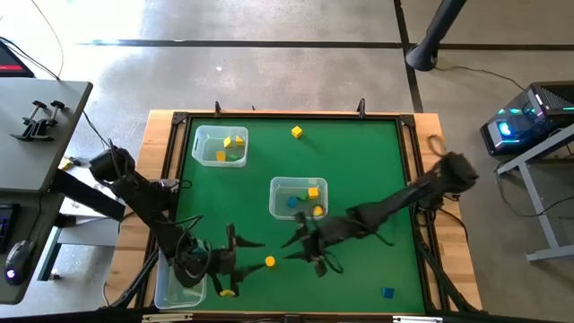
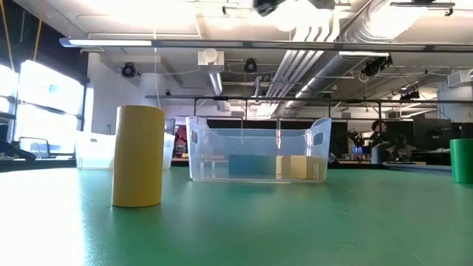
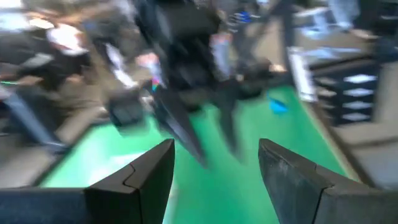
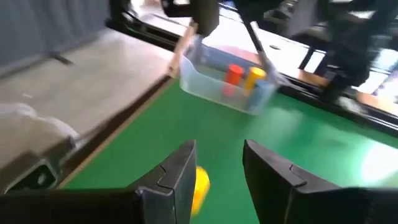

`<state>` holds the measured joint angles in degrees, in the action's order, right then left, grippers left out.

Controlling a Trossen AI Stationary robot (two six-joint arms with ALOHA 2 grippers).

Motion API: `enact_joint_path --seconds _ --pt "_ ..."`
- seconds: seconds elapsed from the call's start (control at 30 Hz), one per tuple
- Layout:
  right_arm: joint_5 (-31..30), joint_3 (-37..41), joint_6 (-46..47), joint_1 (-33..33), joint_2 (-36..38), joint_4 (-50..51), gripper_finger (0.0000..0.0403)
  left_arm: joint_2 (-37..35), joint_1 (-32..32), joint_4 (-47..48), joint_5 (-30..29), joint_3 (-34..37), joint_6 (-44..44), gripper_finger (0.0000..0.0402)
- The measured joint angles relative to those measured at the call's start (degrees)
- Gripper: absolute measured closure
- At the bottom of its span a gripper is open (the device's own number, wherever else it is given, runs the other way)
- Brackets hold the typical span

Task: Sort blocks by size
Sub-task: Put the yellow cylindrical block into the bottom left transparent bin

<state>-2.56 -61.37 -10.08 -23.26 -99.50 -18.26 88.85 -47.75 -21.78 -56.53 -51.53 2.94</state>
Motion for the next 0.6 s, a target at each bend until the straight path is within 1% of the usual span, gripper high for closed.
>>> enact_joint_path --seconds 0.07,0.17,0.23,0.33,0.43,0.5,0.6 --pt "-6.23 3.02 0.13 -2.6 4.41 2.31 0.0277 0.53 0.6 2.38 4.35 0.0 -3.21 0.0186" --pt "-12.65 9.26 2.92 -6.49 9.59 1.91 0.0277 2.86 1.83 5.11 9.34 0.0 -5.07 0.0186" --pt "-16.67 13.88 6.01 -9.05 11.79 -1.21 0.0277 4.62 2.28 5.76 12.05 0.07 -5.66 0.0186" --pt "-22.32 20.53 9.7 -12.45 12.94 -9.49 0.0277 6.19 3.05 5.65 17.49 0.04 -6.66 0.0186" --pt "-24.83 25.83 11.08 -14.65 12.71 -17.89 0.0277 6.67 3.79 6.41 21.11 0.04 -8.86 0.0186" --pt "-25.56 28.27 11.69 -15.34 12.7 -22.45 0.0277 6.55 4.38 6.58 21.89 0.04 -11.85 0.0186" --pt "-26.58 30.04 11.64 -15.75 12.65 -25.89 0.0277 6.54 5.52 7.43 22.36 0.04 -17.41 0.0185"
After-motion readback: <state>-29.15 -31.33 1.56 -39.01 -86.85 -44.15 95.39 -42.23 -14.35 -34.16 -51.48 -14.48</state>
